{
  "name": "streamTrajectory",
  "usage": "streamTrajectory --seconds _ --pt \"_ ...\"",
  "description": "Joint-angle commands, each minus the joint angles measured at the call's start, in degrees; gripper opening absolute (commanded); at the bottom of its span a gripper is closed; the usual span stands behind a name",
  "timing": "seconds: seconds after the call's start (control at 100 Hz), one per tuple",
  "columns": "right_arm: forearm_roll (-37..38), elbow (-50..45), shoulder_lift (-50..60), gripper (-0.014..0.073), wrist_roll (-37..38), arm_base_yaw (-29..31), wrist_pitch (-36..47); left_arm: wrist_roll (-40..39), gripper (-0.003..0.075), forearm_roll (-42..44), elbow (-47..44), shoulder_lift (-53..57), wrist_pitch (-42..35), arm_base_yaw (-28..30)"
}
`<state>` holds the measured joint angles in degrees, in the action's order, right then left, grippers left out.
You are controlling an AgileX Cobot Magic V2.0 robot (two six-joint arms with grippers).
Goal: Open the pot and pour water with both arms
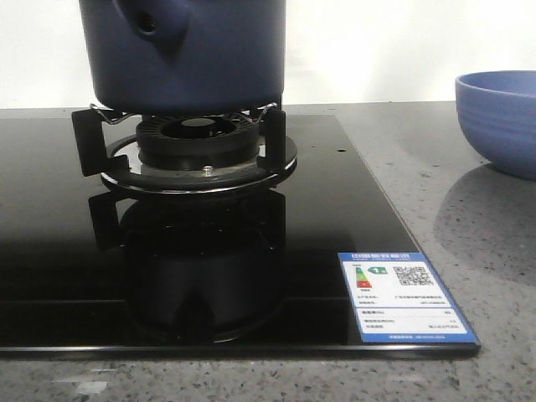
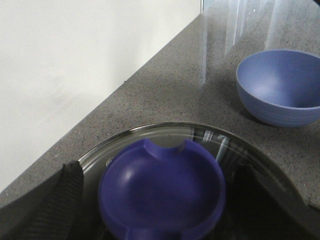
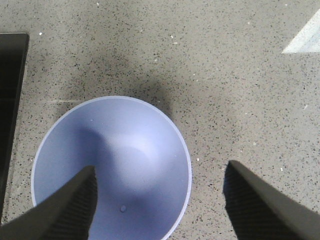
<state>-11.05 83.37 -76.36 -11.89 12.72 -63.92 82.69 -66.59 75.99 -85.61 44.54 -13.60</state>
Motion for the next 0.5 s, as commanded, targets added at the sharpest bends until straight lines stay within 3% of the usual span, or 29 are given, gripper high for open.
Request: streamTrajectory --seconds 0.0,0.22,0.34,0.41,0.49 --pt "-0.85 1.85 1.97 0.0481 0.04 0.42 2.47 -0.16 0.0573 -5.54 3.17 3.09 0.05 -0.15" --pt "-3.67 1.85 3.37 0.0480 0.04 0.42 2.47 -1.99 0.0566 -8.71 6.77 8.76 2.11 3.66" --pt "-10.53 1.85 5.01 0.0423 -1.03 0.42 4.99 -4.66 0.0552 -8.69 6.77 12.30 1.83 6.88" --pt "-16.91 1.85 6.24 0.0342 -1.63 0.42 8.30 -10.09 0.0469 -8.59 6.77 13.95 1.70 9.52" --pt "-26.24 0.62 7.83 0.0204 -4.76 0.42 13.54 -14.88 0.0291 -7.62 6.65 15.72 1.70 12.88"
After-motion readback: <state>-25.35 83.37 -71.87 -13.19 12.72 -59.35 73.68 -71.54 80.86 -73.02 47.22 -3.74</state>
